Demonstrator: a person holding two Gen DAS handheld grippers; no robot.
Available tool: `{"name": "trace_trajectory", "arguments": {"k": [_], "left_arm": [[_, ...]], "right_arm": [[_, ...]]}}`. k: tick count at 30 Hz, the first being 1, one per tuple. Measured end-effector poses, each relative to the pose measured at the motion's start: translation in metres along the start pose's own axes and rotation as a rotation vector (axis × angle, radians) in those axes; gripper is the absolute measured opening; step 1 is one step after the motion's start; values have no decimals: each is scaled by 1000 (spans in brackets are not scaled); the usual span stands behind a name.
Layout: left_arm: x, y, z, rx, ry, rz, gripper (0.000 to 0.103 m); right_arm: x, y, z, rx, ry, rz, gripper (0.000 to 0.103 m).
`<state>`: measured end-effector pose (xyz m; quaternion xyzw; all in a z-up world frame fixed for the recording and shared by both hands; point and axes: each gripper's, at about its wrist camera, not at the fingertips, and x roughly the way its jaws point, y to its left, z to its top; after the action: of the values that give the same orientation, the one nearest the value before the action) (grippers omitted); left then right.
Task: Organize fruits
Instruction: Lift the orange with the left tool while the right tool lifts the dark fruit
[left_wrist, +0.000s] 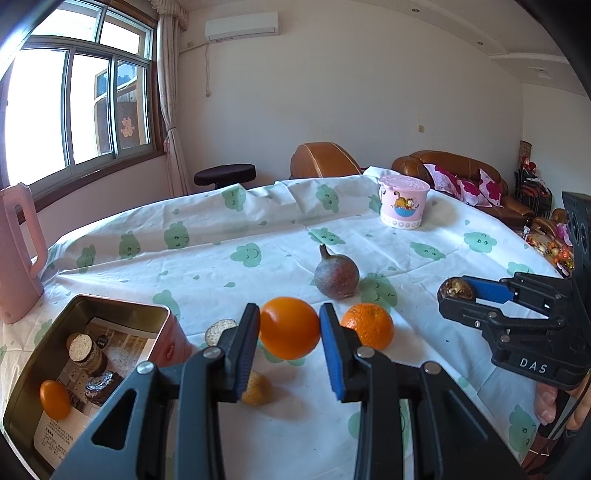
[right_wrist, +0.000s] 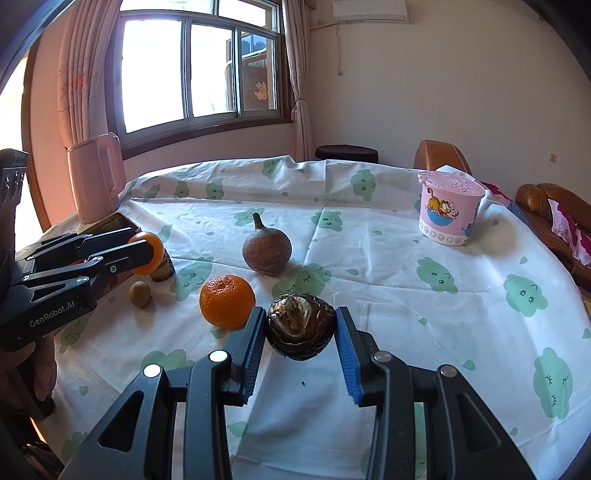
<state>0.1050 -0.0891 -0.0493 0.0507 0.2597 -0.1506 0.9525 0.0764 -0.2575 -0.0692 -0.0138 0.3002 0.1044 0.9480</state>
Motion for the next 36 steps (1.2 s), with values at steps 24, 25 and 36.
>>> {"name": "trace_trajectory", "arguments": {"k": [24, 25, 36], "left_arm": [[-14, 6, 0, -33, -72, 12, 35], [-15, 7, 0, -34, -76, 14, 35], [-22, 6, -2, -35, -116, 28, 35]], "right_arm": [[-16, -3, -3, 9, -93, -16, 40], [-16, -3, -3, 9, -96, -18, 40], [-22, -2, -4, 7, -131, -30, 40]]}}
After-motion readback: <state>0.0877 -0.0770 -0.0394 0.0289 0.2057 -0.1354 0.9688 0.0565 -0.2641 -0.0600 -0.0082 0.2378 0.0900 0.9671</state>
